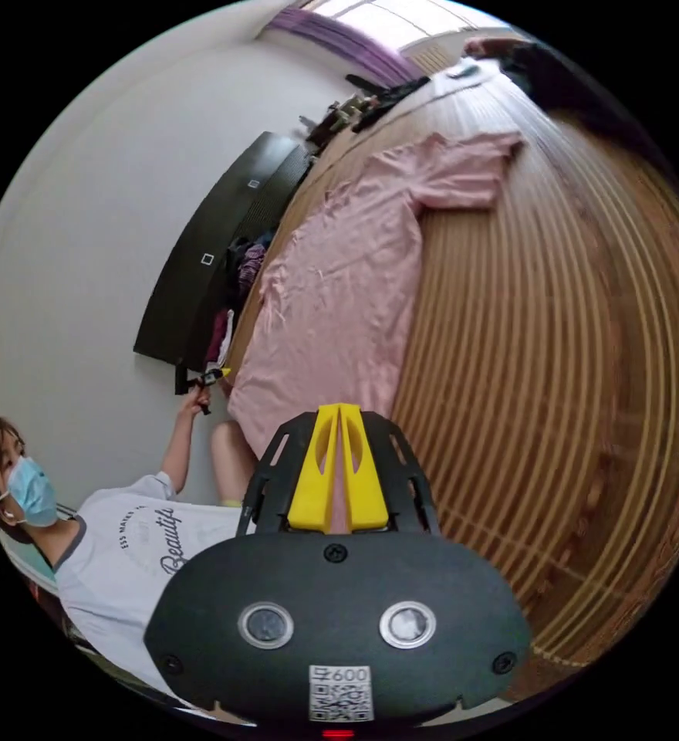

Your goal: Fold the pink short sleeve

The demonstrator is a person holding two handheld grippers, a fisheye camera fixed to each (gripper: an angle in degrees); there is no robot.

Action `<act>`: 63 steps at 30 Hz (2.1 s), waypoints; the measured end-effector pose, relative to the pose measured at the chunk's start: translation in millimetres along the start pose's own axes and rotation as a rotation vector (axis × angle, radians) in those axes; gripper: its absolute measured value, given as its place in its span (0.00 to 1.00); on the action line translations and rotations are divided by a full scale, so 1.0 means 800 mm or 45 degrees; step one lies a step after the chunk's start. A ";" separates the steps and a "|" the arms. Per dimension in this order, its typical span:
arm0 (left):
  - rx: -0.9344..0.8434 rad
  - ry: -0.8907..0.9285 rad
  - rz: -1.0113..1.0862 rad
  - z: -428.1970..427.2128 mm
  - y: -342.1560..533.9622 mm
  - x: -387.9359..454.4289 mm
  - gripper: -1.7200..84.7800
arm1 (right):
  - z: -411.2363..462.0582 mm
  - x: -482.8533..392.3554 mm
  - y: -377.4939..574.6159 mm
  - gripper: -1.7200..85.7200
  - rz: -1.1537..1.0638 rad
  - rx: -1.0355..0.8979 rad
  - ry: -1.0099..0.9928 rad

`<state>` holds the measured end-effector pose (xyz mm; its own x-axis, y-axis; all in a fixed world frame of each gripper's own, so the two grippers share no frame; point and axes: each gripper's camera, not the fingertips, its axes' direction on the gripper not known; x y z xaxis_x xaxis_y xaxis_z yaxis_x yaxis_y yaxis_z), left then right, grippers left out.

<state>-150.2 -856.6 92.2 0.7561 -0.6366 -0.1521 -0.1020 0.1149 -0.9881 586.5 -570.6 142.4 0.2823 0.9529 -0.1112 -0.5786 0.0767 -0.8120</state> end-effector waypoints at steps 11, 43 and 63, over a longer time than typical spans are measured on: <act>-0.325 0.122 0.295 0.249 -0.220 0.239 0.02 | 0.235 0.003 -0.239 0.01 0.016 -0.120 -0.159; -0.042 0.075 0.001 0.202 -0.064 0.065 0.03 | 0.390 0.189 0.064 0.01 -0.428 -0.304 0.067; -0.060 -0.268 0.178 0.313 0.249 0.017 0.02 | 0.846 0.199 -0.094 0.01 -0.734 -0.028 0.498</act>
<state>1.4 -651.2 -101.4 0.8500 -0.4437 -0.2840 -0.2413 0.1514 -0.9586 157.3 -226.0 573.3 0.7971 0.5859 0.1464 -0.2392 0.5290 -0.8142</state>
